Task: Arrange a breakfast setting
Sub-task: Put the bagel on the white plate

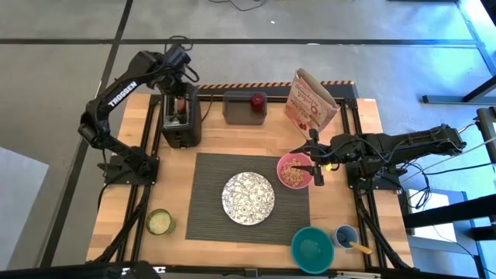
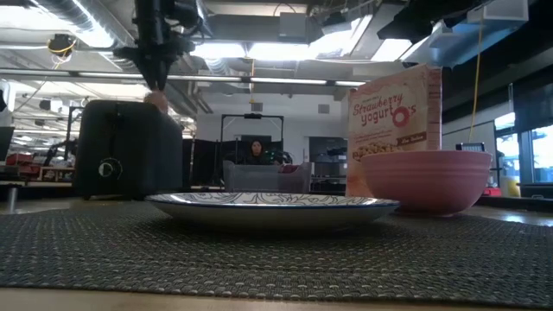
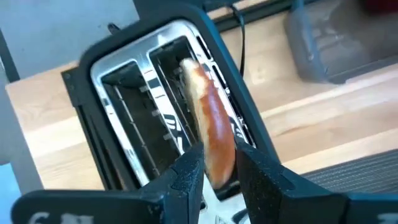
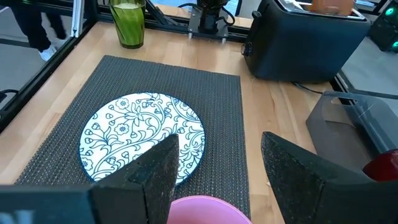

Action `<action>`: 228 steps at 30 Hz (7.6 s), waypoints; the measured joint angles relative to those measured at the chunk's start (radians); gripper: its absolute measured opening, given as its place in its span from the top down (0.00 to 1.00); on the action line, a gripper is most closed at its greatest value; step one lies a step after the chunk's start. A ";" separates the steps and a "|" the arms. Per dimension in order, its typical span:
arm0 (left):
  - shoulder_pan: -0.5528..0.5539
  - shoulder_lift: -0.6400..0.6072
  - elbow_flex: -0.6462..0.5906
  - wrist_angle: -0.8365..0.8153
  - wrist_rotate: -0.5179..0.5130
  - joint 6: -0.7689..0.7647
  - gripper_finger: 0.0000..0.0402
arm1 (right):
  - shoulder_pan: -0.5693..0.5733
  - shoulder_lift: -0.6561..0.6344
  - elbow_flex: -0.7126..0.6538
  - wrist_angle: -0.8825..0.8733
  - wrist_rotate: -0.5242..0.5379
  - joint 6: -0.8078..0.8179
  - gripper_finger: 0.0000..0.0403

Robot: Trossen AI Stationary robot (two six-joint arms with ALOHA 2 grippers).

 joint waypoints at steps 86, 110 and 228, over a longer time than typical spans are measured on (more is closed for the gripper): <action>-1.454 -0.401 -0.560 0.015 -0.534 -0.729 0.71 | -0.008 0.643 0.361 0.467 0.097 -0.235 0.46; -1.226 -0.646 -0.321 0.044 -0.874 -0.281 0.71 | -0.080 1.451 1.137 0.535 0.069 -0.113 0.46; 0.029 -0.047 -0.255 0.192 0.039 0.108 0.51 | -0.249 1.866 1.538 0.871 -0.150 0.119 0.46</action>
